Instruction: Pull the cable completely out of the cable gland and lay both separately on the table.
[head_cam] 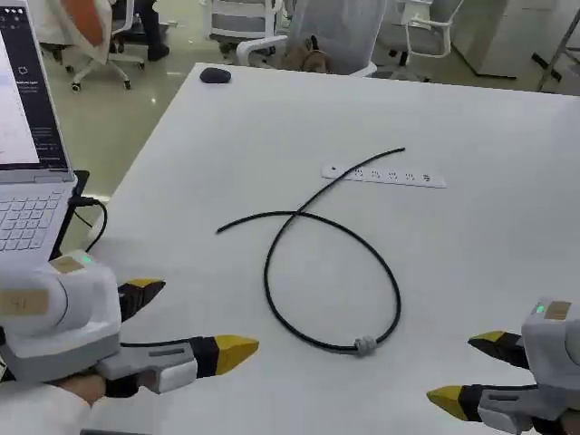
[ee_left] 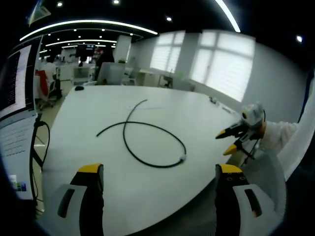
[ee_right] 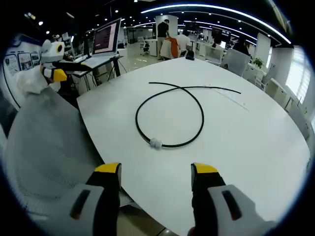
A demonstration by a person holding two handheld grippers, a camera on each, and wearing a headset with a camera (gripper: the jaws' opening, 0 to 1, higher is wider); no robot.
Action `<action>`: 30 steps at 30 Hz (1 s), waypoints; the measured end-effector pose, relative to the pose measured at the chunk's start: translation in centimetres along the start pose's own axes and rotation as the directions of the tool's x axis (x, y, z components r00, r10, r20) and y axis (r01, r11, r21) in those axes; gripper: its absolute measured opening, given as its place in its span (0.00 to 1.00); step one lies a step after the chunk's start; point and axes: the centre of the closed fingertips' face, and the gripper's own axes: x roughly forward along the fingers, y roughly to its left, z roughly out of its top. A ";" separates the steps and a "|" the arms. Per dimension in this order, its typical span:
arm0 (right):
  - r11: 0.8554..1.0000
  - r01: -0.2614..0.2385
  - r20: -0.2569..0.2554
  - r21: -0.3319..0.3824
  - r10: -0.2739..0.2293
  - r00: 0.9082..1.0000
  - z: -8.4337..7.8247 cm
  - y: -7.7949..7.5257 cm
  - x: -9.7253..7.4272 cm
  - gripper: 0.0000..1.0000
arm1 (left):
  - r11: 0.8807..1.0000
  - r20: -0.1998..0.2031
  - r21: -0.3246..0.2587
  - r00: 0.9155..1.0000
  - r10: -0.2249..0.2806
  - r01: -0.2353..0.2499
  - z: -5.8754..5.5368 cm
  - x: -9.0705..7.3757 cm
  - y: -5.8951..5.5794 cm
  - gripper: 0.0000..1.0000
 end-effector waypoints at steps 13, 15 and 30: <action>0.996 -0.003 0.067 0.085 -0.003 0.998 1.6 -0.5 -0.2 0.57 | 1.000 -0.020 -0.016 1.000 -0.020 0.019 -0.1 0.7 -0.4 0.92; 0.996 -0.002 0.069 0.091 -0.004 0.998 1.6 -0.5 -0.3 0.57 | 0.999 -0.021 -0.033 0.999 -0.028 0.028 -0.2 0.8 -0.4 0.91; 0.993 0.027 0.059 0.113 -0.034 0.998 1.5 -1.8 -1.4 0.59 | 0.998 0.005 -0.061 1.000 0.001 0.000 0.9 0.6 1.0 0.91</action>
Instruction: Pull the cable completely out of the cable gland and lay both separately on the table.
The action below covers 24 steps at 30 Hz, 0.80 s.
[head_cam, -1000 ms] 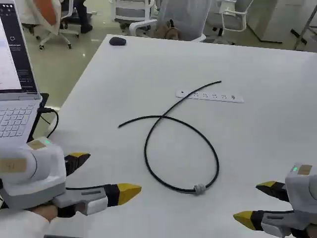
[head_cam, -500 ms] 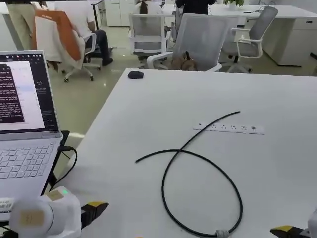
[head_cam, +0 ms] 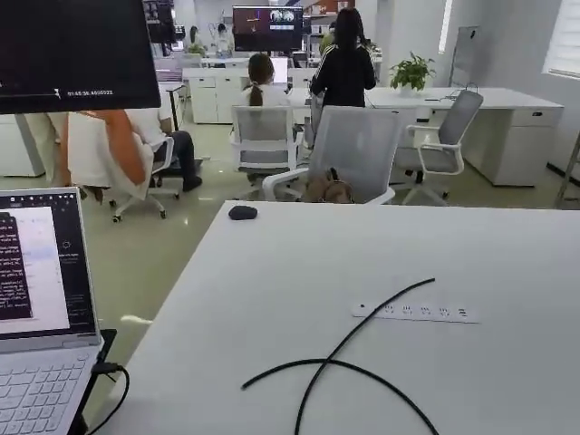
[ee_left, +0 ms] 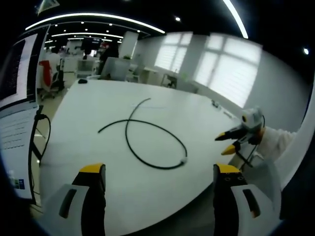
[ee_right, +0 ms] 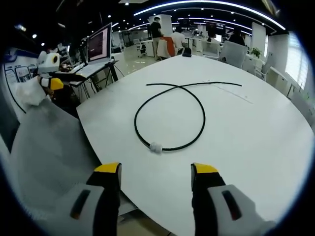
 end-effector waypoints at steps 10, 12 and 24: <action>1.000 0.003 0.000 -0.018 -0.003 1.000 0.2 0.2 -0.3 0.59 | 1.000 0.010 0.011 1.000 -0.001 0.001 0.4 -0.1 0.3 0.91; 1.000 -0.001 -0.006 -0.027 0.001 1.000 0.1 0.3 -0.2 0.59 | 1.000 0.013 0.017 1.000 -0.005 0.004 0.5 0.0 0.1 0.91; 0.993 -0.032 -0.028 -0.110 0.029 0.999 0.2 0.3 0.3 0.58 | 0.999 0.006 0.034 1.000 -0.017 0.017 -0.1 -0.1 -0.6 0.90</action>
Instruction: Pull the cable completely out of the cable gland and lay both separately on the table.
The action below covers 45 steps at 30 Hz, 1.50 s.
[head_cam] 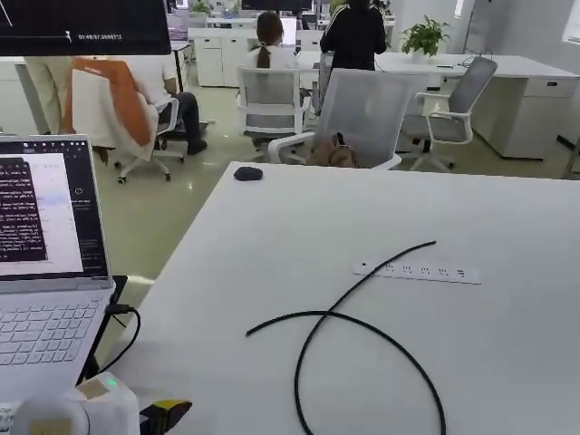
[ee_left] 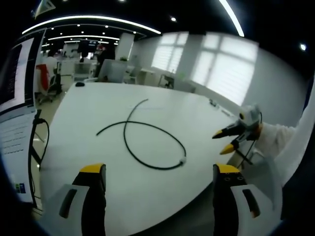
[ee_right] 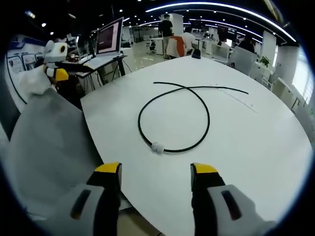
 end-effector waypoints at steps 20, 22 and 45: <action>0.974 -0.085 -0.016 -0.211 0.084 0.996 1.5 -1.1 3.2 0.48 | 1.000 0.009 -0.010 1.000 0.024 -0.023 -0.3 -1.3 0.2 0.86; 0.961 -0.101 -0.011 -0.256 0.101 0.995 1.8 -0.9 3.8 0.46 | 1.000 0.001 -0.010 1.000 0.022 -0.022 -0.4 -1.2 0.1 0.86; 0.866 -0.250 -0.197 -0.434 0.179 0.964 -0.9 -1.0 11.6 0.26 | 0.998 0.040 -0.018 0.997 0.067 -0.066 0.1 -1.8 1.1 0.81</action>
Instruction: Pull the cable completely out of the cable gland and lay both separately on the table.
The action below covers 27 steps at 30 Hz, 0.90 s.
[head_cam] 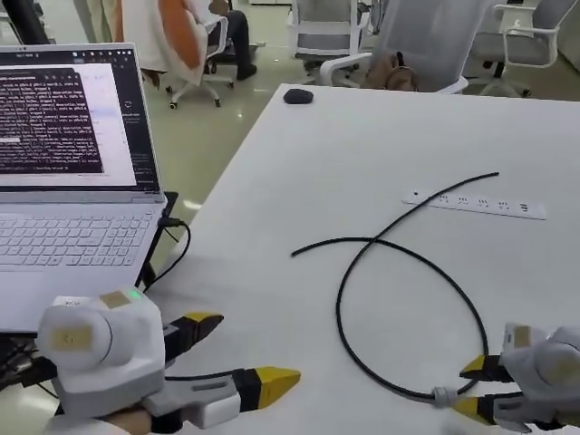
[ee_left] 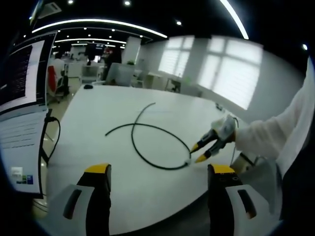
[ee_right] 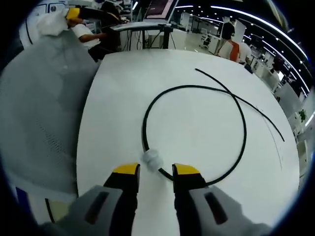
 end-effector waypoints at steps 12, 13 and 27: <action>0.998 -0.049 -0.030 -0.036 0.048 0.998 -0.8 -0.1 2.0 0.16 | 1.000 -0.009 -0.009 1.000 0.021 -0.021 -0.2 -0.2 0.3 0.81; 0.998 -0.051 -0.026 -0.039 0.050 0.998 -0.8 0.0 2.1 0.16 | 1.000 -0.009 -0.009 1.000 0.021 -0.021 -0.2 -0.2 0.3 0.81; 0.994 -0.045 0.034 0.103 0.042 0.999 0.2 0.7 1.9 0.13 | 1.000 -0.016 0.002 1.000 0.018 -0.018 -0.1 0.0 0.0 0.80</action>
